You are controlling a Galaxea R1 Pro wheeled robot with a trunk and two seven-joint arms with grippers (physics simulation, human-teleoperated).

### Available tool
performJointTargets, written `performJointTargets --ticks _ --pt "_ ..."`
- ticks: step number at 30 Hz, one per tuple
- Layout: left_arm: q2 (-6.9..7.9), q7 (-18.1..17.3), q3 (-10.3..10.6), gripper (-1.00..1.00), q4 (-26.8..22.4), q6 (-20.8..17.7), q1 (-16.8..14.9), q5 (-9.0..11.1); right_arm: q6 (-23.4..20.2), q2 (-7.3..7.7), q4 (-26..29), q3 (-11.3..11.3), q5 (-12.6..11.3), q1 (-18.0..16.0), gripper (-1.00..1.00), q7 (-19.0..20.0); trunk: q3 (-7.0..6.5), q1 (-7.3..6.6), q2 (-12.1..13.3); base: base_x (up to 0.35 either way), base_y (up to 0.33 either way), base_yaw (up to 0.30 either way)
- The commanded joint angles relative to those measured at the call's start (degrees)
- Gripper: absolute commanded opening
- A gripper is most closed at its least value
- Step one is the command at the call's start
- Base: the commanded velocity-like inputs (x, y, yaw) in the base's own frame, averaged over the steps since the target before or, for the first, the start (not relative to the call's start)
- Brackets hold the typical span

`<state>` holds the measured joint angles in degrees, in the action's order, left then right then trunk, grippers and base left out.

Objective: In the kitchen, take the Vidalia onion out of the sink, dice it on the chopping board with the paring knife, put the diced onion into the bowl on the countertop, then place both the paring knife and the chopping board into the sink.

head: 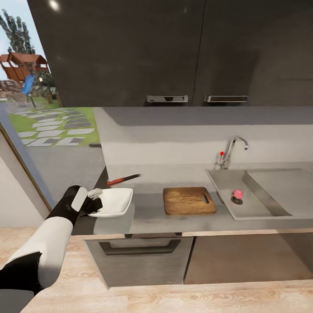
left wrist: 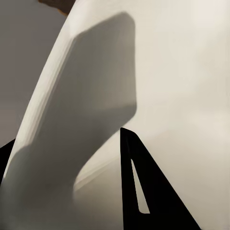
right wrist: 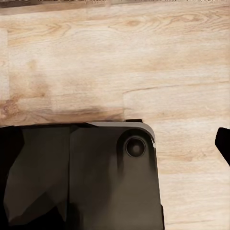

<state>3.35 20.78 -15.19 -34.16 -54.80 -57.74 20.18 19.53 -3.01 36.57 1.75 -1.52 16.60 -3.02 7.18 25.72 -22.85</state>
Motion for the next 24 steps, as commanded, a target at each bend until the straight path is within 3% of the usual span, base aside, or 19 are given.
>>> performJointTargets --ticks 1,14,24 --pt "-0.01 0.58 -0.1 -1.0 0.94 -0.31 0.0 -0.23 0.07 0.02 0.08 0.19 -0.15 0.01 1.0 -0.32 0.13 0.06 -0.07 0.037 0.0 0.0" --pt "0.07 0.58 -0.1 -1.0 0.9 -0.31 0.0 -0.23 0.14 0.02 0.08 0.19 -0.15 0.01 1.0 -0.32 0.09 0.06 -0.07 0.005 0.0 0.0" --pt "0.08 0.66 -0.1 -1.0 0.88 -0.31 0.0 -0.23 0.22 0.02 0.08 0.19 -0.15 0.01 1.0 -0.32 -0.69 0.06 -0.07 0.0 0.0 0.0"
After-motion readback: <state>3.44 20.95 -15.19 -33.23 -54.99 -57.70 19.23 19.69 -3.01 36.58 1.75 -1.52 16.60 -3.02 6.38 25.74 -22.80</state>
